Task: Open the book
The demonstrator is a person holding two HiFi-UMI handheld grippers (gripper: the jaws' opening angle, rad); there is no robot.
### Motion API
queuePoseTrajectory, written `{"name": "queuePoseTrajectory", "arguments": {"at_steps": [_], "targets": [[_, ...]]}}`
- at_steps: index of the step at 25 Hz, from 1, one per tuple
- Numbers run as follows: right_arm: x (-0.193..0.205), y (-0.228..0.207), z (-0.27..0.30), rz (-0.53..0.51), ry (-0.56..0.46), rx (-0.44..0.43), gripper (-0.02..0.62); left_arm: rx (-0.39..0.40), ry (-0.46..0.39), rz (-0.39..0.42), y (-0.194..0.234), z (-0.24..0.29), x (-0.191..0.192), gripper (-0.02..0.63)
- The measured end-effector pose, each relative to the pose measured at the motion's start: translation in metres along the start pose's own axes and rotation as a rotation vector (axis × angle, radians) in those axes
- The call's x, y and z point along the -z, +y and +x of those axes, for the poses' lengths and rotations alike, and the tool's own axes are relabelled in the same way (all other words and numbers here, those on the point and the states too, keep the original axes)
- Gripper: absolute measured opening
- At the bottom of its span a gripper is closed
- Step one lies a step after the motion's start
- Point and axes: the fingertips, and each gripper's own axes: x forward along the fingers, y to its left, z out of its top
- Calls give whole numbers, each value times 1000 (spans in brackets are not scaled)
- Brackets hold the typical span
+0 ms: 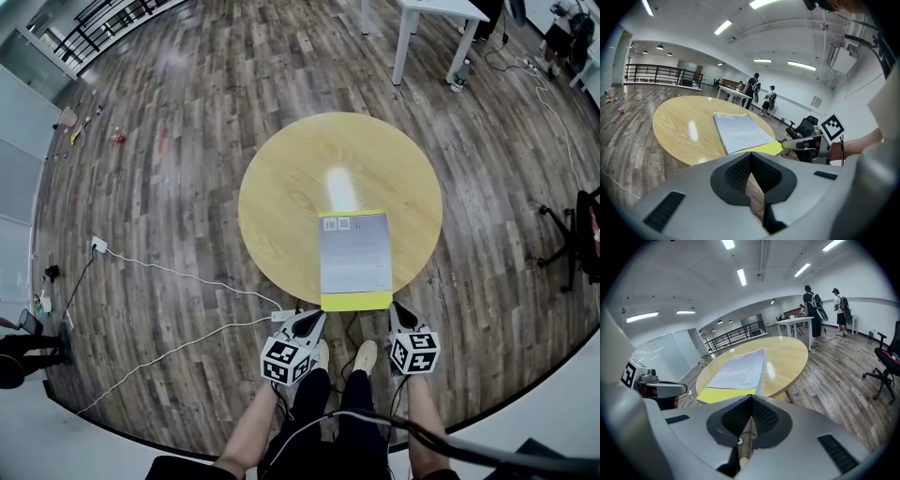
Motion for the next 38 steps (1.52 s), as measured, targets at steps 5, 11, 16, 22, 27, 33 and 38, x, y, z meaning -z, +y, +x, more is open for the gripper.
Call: {"name": "queuePoseTrajectory", "arguments": {"at_steps": [5, 11, 16, 22, 27, 33, 38], "targets": [[-1, 1, -1, 11, -10, -2, 3, -2, -7, 1, 1, -1, -1, -2], [-1, 1, -2, 16, -14, -2, 3, -9, -16, 1, 3, -3, -2, -2], [-8, 6, -6, -9, -30, -8, 3, -17, -28, 2, 5, -7, -7, -2], [-24, 26, -12, -56, -64, -38, 3, -34, -59, 9, 8, -17, -21, -2], [-37, 44, -18, -82, -88, -55, 3, -62, -99, 15, 17, -36, -35, -2], [-58, 70, -25, -129, -120, -84, 3, -97, -142, 14, 27, -63, -48, -2], [-72, 90, -27, -167, -142, -106, 3, -115, -179, 17, 30, -79, -56, -2]]}}
